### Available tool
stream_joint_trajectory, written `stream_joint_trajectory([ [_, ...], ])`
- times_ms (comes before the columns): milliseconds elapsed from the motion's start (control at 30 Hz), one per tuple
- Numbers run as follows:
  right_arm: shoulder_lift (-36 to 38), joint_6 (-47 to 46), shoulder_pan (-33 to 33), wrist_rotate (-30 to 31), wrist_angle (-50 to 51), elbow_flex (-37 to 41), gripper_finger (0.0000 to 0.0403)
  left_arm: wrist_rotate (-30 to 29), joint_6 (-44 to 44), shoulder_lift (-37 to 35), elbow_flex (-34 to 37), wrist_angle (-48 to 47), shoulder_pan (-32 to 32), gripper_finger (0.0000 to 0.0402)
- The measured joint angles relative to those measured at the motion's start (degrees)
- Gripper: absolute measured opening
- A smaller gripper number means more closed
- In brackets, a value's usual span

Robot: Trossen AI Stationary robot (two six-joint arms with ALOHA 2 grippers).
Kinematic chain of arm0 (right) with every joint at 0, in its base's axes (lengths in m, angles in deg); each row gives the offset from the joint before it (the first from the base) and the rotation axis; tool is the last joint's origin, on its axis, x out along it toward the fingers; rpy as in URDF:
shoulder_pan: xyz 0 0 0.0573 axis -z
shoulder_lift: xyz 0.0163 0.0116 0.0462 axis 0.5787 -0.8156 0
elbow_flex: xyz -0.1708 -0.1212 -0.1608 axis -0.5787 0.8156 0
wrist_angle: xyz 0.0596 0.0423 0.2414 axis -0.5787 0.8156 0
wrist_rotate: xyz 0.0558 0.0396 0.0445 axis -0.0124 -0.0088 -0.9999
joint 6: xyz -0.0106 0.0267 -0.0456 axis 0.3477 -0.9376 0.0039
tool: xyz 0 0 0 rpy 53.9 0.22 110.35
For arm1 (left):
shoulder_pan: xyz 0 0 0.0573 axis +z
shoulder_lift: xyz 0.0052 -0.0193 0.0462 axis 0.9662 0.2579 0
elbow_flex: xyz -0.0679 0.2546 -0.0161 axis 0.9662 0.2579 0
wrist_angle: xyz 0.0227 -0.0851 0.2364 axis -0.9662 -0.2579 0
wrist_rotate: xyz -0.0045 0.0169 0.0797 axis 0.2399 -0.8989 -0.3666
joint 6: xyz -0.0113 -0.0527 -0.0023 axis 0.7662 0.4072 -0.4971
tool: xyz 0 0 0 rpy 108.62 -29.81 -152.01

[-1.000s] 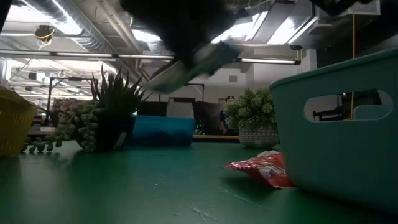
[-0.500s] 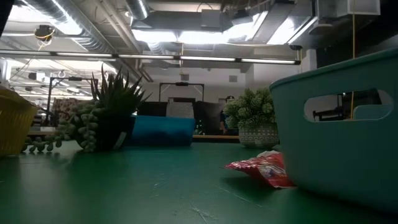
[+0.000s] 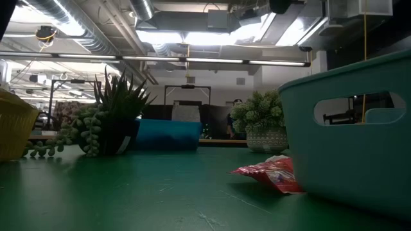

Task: Sort candy
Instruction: Put the white-blue chocolate into the light blue bin, then put the red candy into the orange bin

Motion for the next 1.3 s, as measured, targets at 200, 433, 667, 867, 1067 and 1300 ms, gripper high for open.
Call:
stream_joint_trajectory([
  [200,0.0,0.0,0.0,0.0,0.0,0.0,0.0253,-0.1,1.1,0.0,0.0,-0.3,-0.1,0.0121],
  [433,0.0,0.0,0.0,0.0,0.0,0.0,0.0253,-0.2,1.0,0.0,0.0,-0.6,-0.1,0.0182],
  [667,0.0,0.0,0.0,0.0,0.0,0.0,0.0253,-0.2,-5.0,0.0,0.0,-0.7,-0.1,0.0205],
  [867,0.0,0.0,0.0,0.0,0.0,0.0,0.0253,1.4,-6.5,0.0,0.0,-4.2,0.8,0.0206],
  [1067,0.0,0.0,0.0,0.0,0.0,0.0,0.0253,4.9,-6.6,0.0,0.0,-9.1,2.6,0.0206],
  [1300,0.0,0.0,0.0,0.0,-0.1,0.0,0.0253,3.3,-6.6,0.0,0.0,-20.3,4.8,0.0206],
])
